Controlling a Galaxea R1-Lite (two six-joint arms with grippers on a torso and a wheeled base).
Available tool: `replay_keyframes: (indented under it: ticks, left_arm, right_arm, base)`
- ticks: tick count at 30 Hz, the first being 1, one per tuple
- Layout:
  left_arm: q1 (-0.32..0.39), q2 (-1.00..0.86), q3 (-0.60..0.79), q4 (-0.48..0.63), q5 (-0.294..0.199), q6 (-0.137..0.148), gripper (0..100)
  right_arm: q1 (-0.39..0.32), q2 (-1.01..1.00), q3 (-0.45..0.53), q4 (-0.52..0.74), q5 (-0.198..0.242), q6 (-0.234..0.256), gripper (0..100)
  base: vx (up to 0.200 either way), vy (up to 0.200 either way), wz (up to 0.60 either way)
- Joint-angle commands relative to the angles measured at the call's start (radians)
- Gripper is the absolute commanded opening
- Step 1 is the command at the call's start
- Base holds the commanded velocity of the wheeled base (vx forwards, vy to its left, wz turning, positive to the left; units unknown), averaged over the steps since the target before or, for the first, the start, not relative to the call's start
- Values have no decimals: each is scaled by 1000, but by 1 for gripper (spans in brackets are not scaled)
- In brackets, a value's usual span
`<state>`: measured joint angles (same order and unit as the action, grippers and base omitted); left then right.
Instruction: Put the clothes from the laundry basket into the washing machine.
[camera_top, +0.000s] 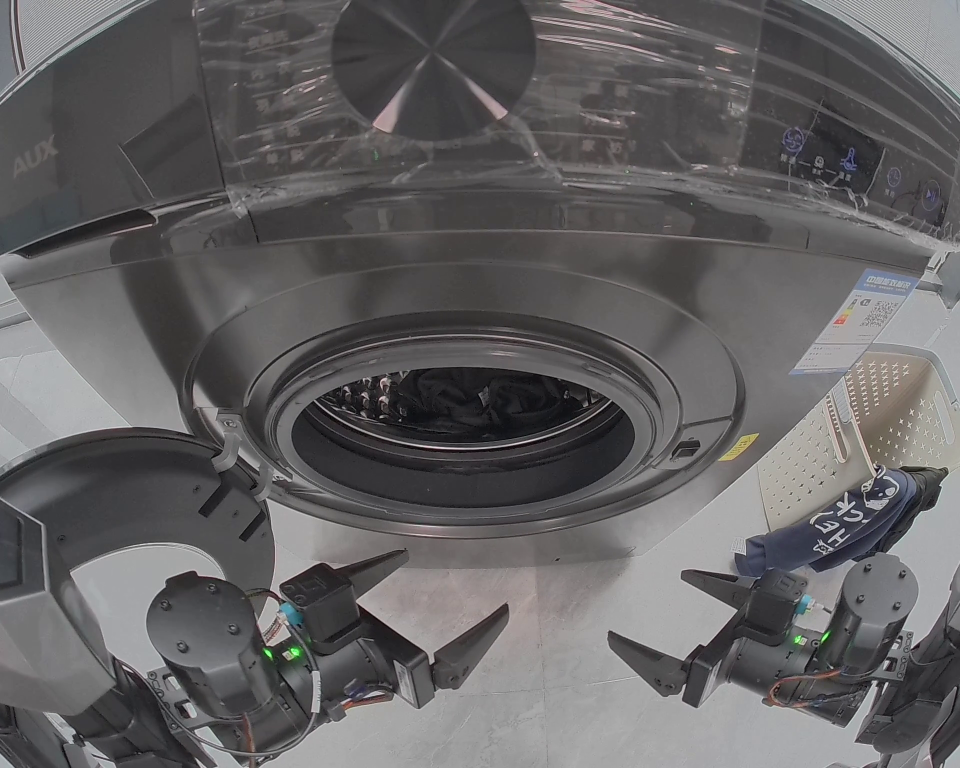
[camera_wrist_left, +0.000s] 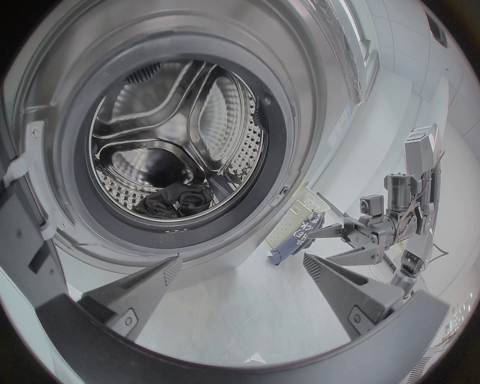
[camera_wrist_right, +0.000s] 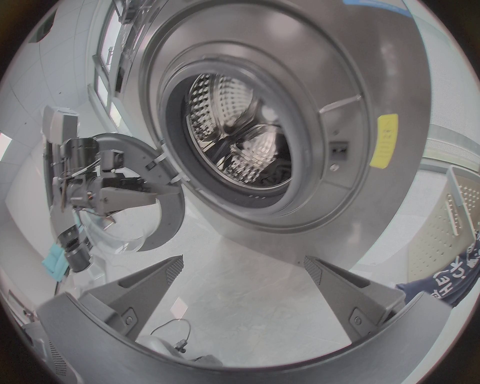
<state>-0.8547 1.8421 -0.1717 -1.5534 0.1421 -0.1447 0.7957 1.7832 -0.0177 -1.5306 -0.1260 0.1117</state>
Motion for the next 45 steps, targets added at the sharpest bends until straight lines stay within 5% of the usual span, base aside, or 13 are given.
replay_keyframes:
  ticks: [1, 7, 16, 20, 28, 29, 33, 41, 45]
  left_arm:
    - [0, -81, 43, -1, 16, 2, 100]
    - [6, -192, 129, 1, 31, 5, 100]
    - [20, -406, 172, 102, 47, 4, 100]
    - [34, -551, 172, 234, 50, 40, 100]
    - [118, -856, 172, 543, 36, 47, 100]
    - [174, -962, 172, 662, 31, 54, 100]
    - [238, -1074, 172, 788, 24, 60, 100]
    - [428, -1362, 172, 1000, -90, 63, 100]
    - [548, -1580, 172, 1182, -187, 59, 100]
  right_arm:
    - [-9, -84, 16, 9, -43, 3, 100]
    - [-33, -226, 16, 159, -118, 14, 100]
    - [-89, -513, 16, 431, -142, 19, 100]
    - [-142, -617, 16, 501, -141, 11, 100]
    - [-213, -828, 16, 718, -129, 2, 100]
    - [-267, -878, 16, 816, -127, -3, 100]
    - [-332, -975, 16, 888, -124, -29, 100]
    - [-478, -1211, 15, 977, -121, -69, 100]
    - [-558, -1398, 7, 1080, -90, -107, 100]
  base:
    - [-200, 0, 0]
    - [-200, 0, 0]
    - [-200, 0, 0]
    - [-200, 0, 0]
    - [-75, 0, 0]
    - [-200, 0, 0]
    - [-150, 0, 0]
    - [-175, 0, 0]
    - [0, 0, 0]
